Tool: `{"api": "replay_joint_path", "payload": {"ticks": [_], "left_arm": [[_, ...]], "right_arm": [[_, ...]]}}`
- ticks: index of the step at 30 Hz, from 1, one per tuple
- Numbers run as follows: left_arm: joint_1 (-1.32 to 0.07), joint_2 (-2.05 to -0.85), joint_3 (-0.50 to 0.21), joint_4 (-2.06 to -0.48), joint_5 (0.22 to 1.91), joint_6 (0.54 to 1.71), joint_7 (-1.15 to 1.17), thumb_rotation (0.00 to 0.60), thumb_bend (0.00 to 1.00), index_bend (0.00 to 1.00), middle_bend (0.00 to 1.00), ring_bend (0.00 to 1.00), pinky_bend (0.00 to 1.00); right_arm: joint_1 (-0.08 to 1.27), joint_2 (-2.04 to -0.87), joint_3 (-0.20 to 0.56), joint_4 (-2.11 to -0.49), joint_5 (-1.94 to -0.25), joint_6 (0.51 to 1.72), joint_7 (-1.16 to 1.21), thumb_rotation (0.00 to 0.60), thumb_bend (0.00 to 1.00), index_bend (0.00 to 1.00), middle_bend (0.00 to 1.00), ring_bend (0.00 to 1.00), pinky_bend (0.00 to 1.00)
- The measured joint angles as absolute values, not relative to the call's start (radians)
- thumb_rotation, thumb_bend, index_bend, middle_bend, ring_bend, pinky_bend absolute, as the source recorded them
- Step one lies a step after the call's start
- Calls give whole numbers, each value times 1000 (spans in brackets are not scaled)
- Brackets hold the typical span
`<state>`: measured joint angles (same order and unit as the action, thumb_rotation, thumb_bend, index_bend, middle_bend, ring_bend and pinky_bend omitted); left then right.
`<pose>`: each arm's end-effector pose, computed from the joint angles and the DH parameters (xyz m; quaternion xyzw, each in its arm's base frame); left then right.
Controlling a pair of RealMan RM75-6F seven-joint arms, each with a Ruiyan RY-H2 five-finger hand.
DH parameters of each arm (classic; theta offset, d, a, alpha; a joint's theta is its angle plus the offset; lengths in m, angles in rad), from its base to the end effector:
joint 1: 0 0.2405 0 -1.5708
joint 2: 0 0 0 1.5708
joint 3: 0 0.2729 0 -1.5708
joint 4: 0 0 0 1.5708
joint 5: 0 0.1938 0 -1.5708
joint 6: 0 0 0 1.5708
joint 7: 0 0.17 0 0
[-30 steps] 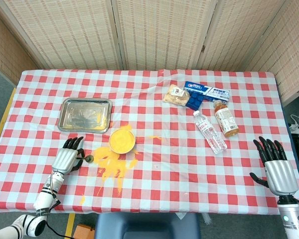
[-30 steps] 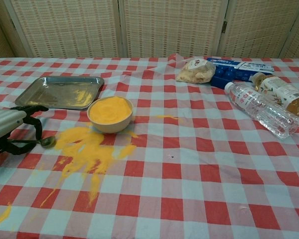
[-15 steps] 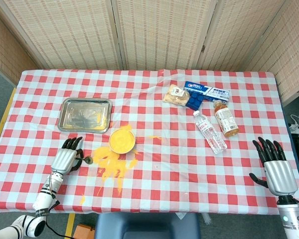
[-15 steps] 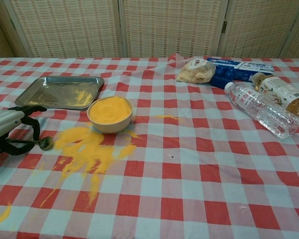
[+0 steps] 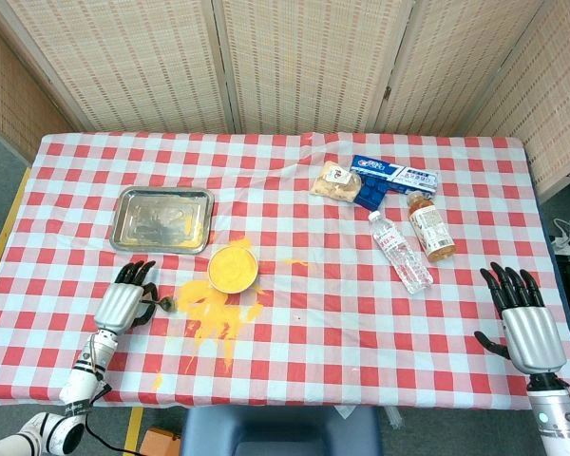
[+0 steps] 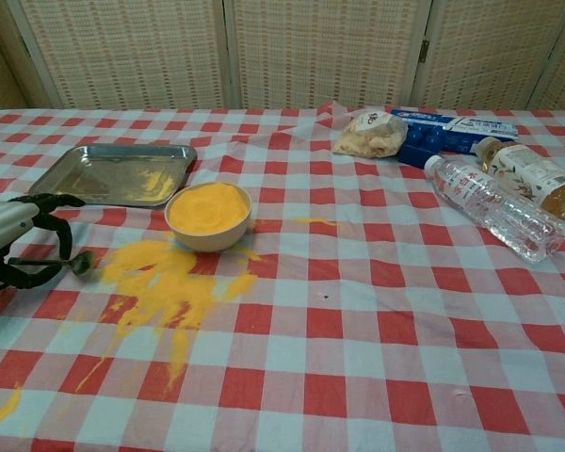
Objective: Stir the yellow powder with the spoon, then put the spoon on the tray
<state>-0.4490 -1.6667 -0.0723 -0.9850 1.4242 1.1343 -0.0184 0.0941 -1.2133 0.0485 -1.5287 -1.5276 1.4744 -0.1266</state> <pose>-0.3037 0.3318 0.0020 -0.6941 -0.3755 -0.3500 0.5047 -0.3229 -0.2103 0.1531 0.6265 -0.3476 0.3589 0.5982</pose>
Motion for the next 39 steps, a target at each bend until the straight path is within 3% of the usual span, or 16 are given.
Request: {"api": "replay_joint_path", "payload": {"ticks": [12,25,39], "left_arm": [[-464,-1615,-108,-1092,1433,1189,46,600,456,623,62,0,63],[-588,-1578,-225,-1285,1350,1129,309,600,456,623,63,0,64],[-733,-1699,-263,-1285,1224,1033,549,600,455,614,63,0,65]], "right_arm": [[94,-1209,46,-1532,-1531,1474,-120,600,60,0,0,0,0],[92,-1196,49,-1536,-1527,1476,-102,600,60,0,0,0,0],[92,-1181,50,-1541,-1523,1471,-77,600,60,0,0,0,0]]}}
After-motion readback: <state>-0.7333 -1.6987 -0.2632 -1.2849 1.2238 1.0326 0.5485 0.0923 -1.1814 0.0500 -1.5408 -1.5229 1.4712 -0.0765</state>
